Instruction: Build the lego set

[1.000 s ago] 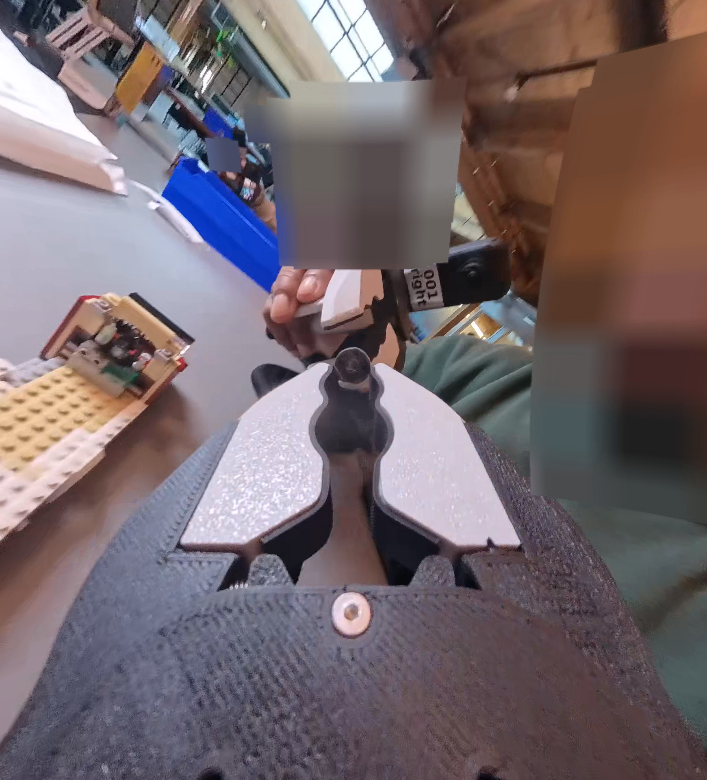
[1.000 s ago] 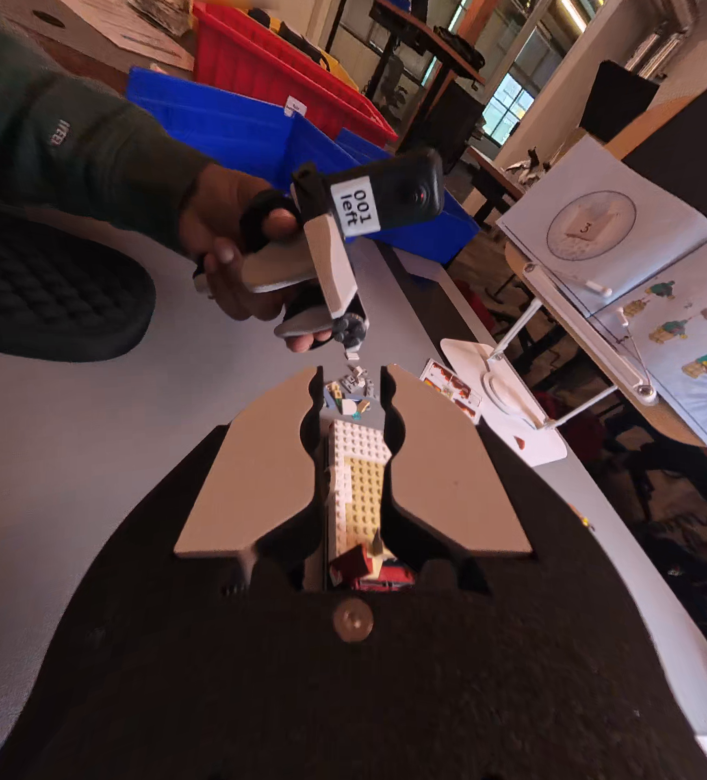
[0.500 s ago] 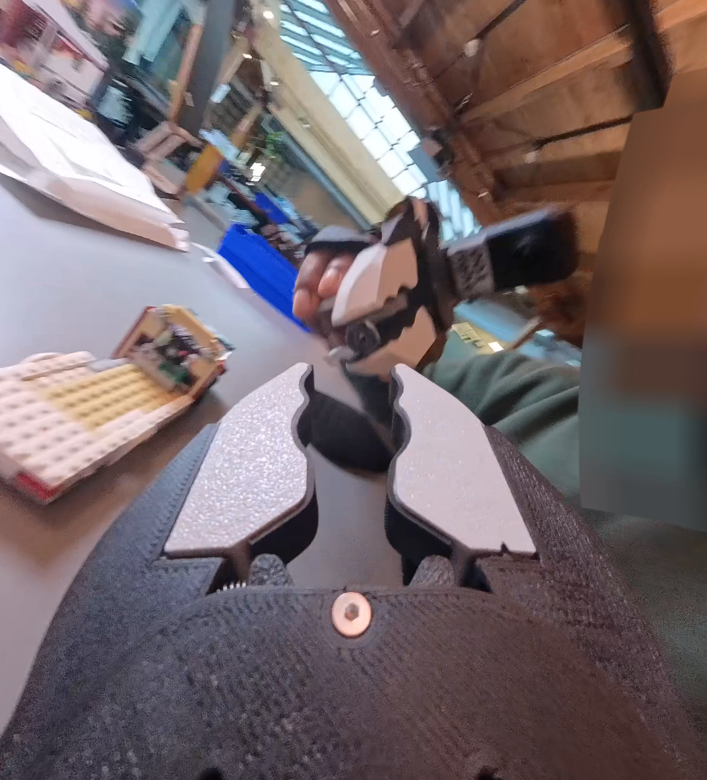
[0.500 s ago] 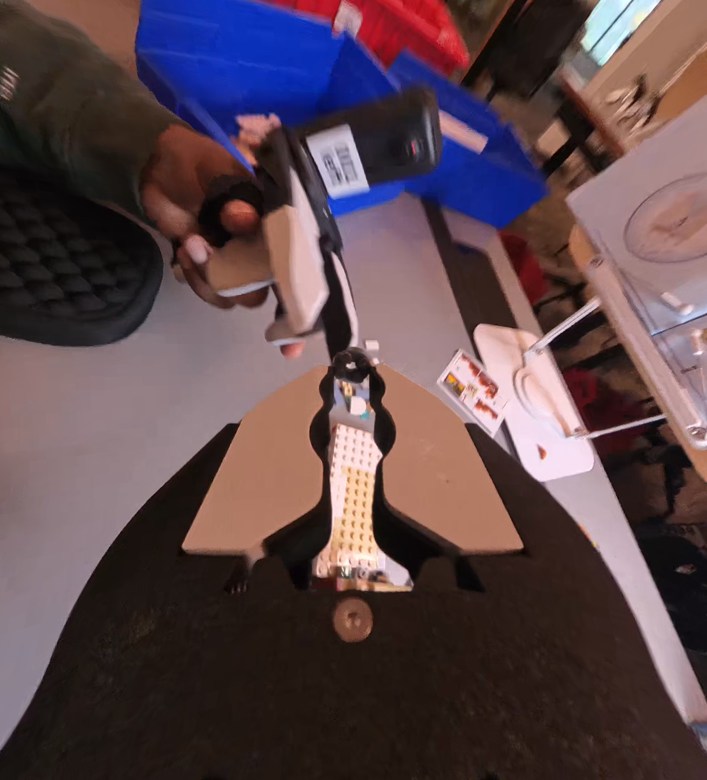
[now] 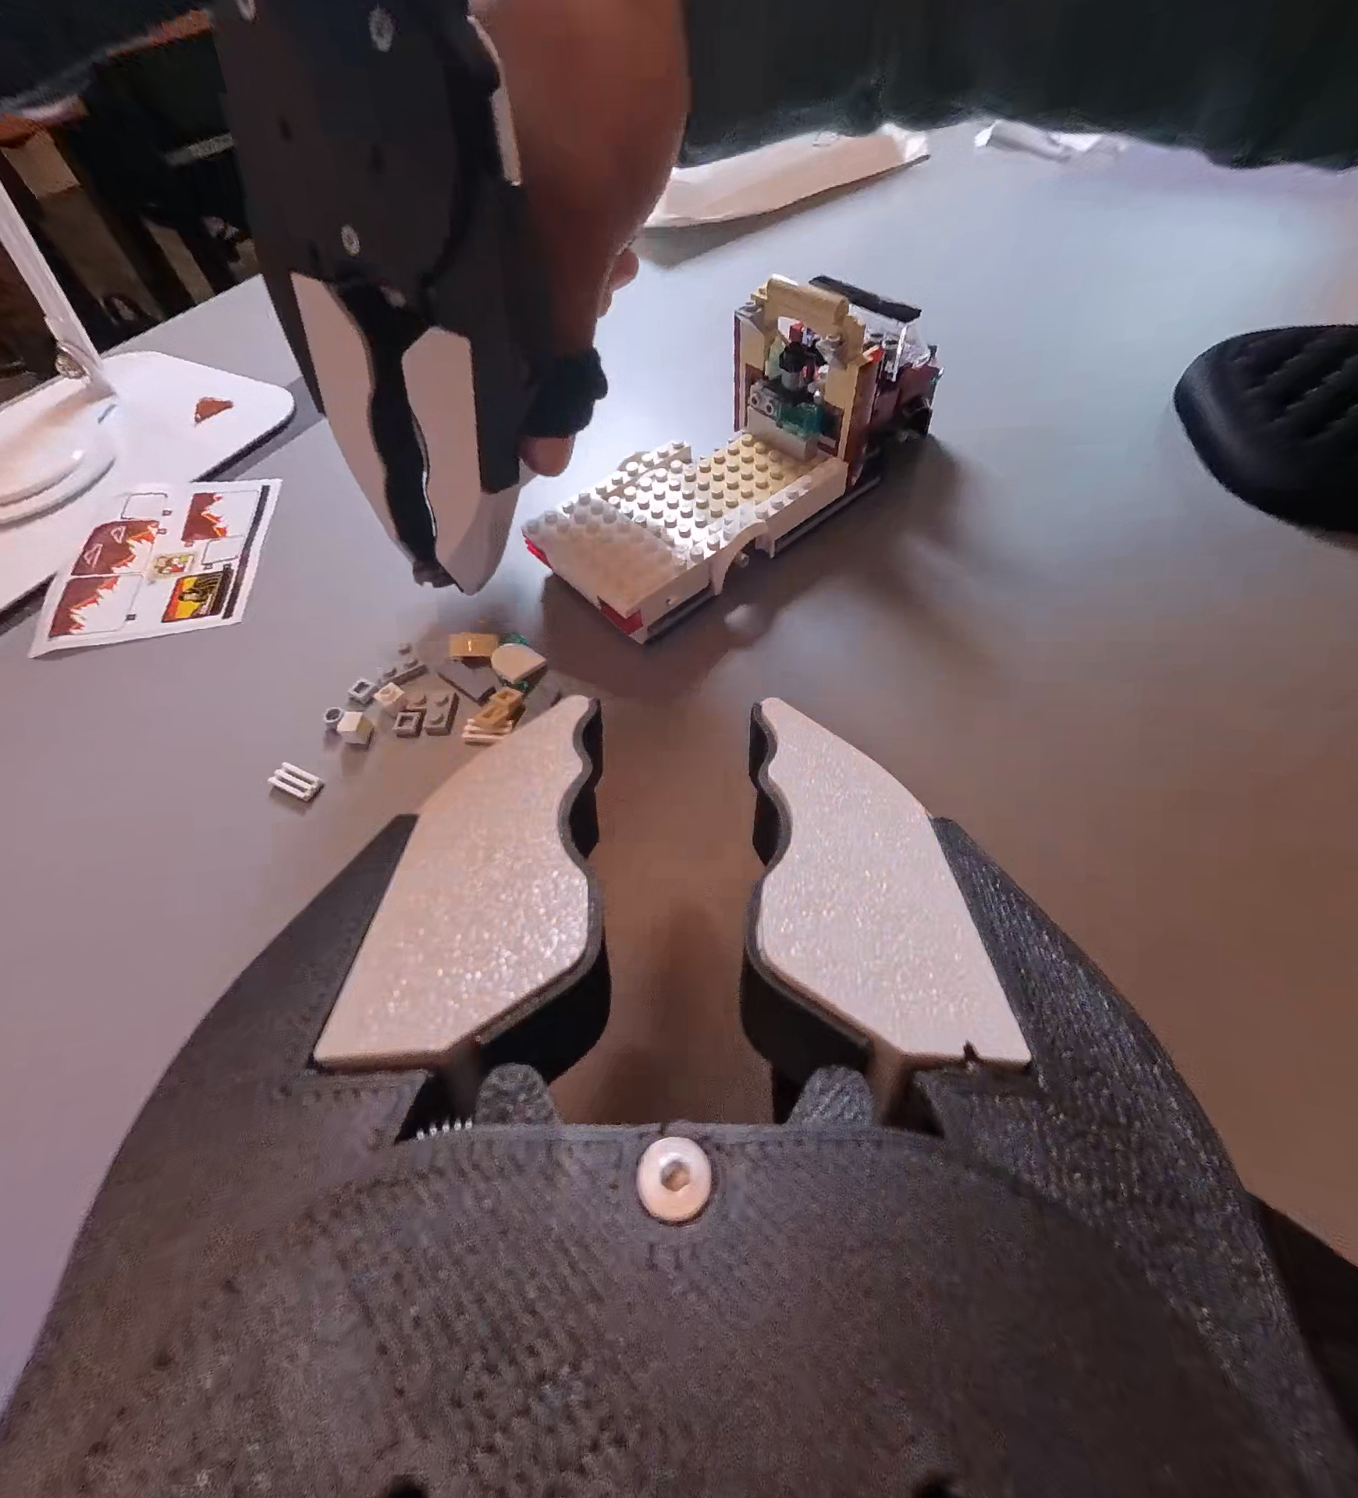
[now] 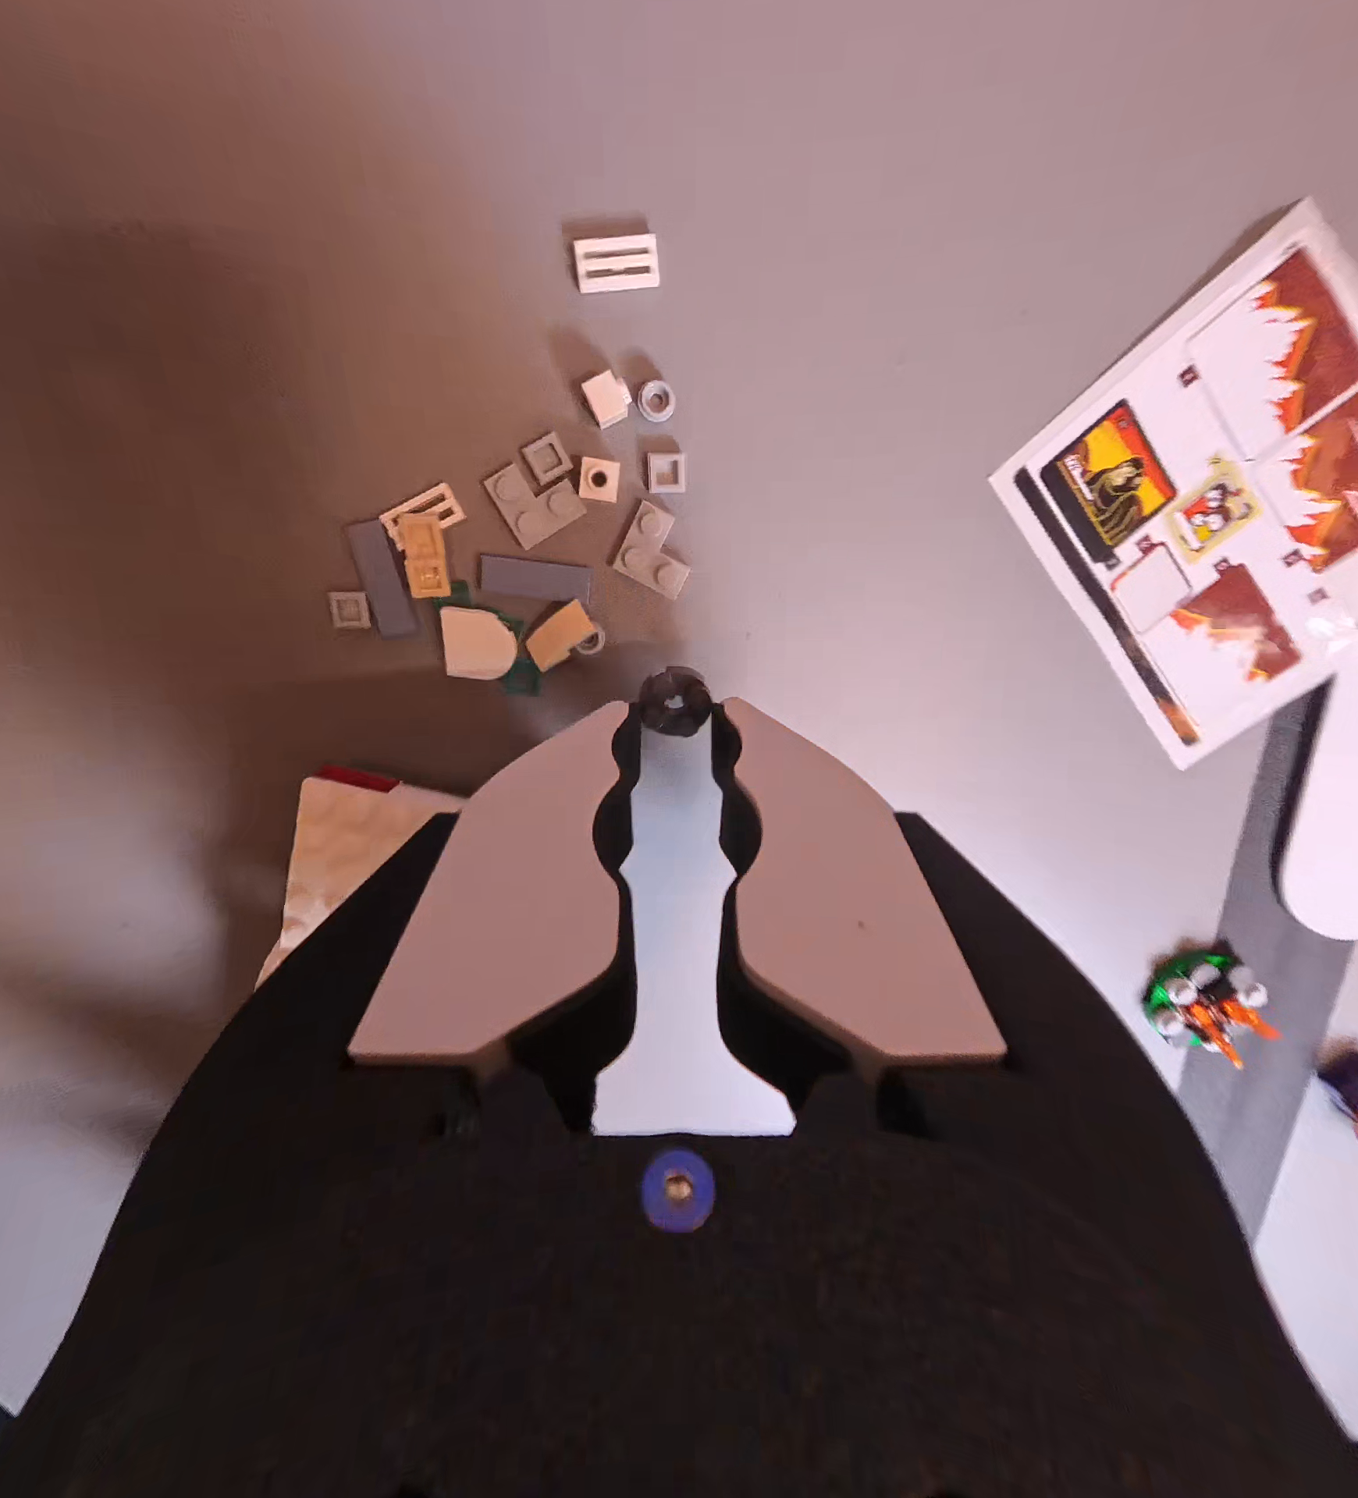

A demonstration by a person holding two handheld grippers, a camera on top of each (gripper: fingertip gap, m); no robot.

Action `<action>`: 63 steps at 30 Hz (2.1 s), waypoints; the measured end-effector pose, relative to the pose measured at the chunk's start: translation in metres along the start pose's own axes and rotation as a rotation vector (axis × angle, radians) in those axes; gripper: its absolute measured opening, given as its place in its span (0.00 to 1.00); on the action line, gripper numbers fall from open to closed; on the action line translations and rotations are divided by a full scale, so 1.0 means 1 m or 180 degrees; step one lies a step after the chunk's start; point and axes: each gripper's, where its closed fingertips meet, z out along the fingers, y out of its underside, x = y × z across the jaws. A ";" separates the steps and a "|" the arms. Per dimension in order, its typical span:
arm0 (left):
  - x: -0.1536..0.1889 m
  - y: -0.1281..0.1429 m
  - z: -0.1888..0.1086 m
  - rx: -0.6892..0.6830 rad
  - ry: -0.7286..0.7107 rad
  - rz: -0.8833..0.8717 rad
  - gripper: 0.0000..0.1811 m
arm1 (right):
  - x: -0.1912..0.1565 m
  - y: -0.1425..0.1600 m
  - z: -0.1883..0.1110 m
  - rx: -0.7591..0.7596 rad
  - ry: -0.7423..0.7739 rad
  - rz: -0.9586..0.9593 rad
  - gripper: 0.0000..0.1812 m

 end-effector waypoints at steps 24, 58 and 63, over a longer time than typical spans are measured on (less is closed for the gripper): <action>-0.003 0.019 0.007 -0.0232 -0.0076 0.0257 0.18 | -0.031 -0.013 0.007 0.0173 -0.0195 -0.0363 0.07; -0.004 0.026 0.010 -0.0333 -0.0058 0.0204 0.17 | -0.041 0.008 -0.032 0.0374 0.0143 0.0022 0.15; -0.005 0.027 0.010 -0.0342 -0.0052 0.0190 0.17 | -0.050 0.040 -0.029 -0.0132 -0.0003 0.0341 0.41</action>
